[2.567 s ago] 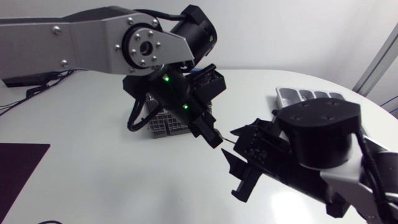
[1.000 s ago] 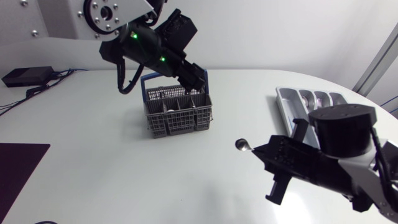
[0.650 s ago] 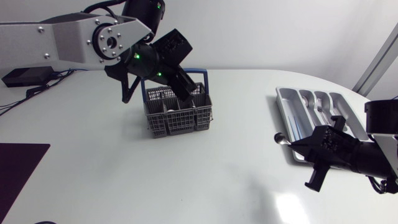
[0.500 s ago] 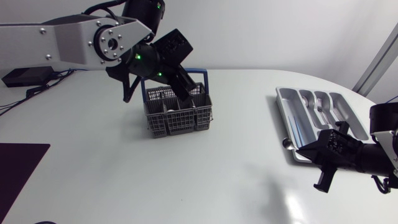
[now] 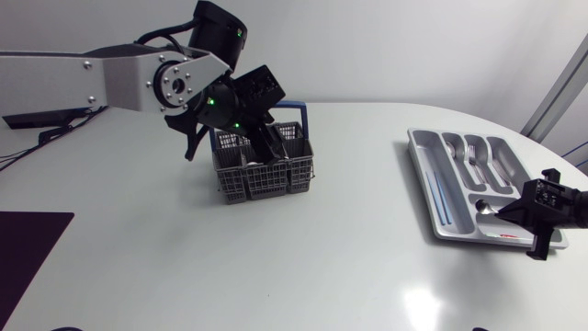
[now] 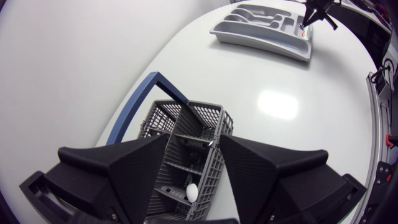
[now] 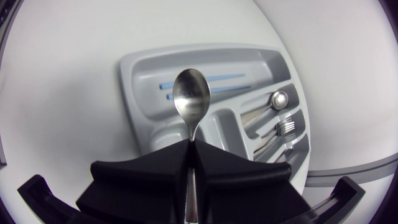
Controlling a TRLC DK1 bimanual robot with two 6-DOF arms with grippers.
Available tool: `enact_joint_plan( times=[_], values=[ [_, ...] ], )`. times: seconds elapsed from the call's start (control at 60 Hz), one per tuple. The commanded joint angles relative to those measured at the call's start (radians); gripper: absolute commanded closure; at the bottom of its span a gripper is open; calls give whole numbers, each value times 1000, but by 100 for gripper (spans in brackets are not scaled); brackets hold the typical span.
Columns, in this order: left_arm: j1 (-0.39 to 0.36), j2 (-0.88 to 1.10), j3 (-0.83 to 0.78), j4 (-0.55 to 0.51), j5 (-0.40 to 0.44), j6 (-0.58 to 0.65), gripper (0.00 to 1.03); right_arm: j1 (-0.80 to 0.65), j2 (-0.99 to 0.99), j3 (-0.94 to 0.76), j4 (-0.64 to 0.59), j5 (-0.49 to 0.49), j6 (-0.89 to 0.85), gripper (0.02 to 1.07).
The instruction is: Unload the cutlery basket into the drawer organizer.
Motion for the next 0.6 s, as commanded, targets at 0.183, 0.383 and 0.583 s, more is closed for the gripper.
enact_joint_plan(
  times=[0.183,0.383,0.583],
  values=[
    [19,17,-52,27,-6,83,42,-51,168,124,-41,93,-231,101],
    [27,15,-81,52,-7,126,42,-34,218,116,2,166,-299,101],
    [38,17,-103,76,-11,163,42,-30,225,111,29,186,-302,63]
  ],
)
